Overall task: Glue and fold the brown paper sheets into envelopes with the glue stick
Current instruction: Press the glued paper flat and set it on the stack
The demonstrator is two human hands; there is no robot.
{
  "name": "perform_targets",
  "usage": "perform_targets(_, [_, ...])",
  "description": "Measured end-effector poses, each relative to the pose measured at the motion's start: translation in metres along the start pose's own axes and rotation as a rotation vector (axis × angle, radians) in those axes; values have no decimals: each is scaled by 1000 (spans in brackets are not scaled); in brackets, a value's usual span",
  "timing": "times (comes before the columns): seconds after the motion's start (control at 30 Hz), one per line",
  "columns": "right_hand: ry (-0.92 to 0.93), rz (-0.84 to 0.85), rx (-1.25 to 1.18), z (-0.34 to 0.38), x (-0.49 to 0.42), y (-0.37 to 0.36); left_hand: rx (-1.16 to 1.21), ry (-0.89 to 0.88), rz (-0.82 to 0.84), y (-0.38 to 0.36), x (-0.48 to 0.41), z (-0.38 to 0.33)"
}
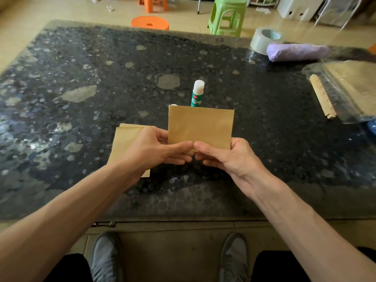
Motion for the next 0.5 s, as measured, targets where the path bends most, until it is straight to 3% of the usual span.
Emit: perform_targets(0.5, [14, -34, 14, 2, -2, 3, -9, 30, 52, 1, 0, 0])
Point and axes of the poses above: each hand's wrist, its own x-axis away from the middle knuckle, its own y-axis out of the back of the hand, z = x × y, the point moved 5 cm from there along -x, towards the middle knuckle, and after that the axes turned 11 degrees about y, right-handed, at the moved point
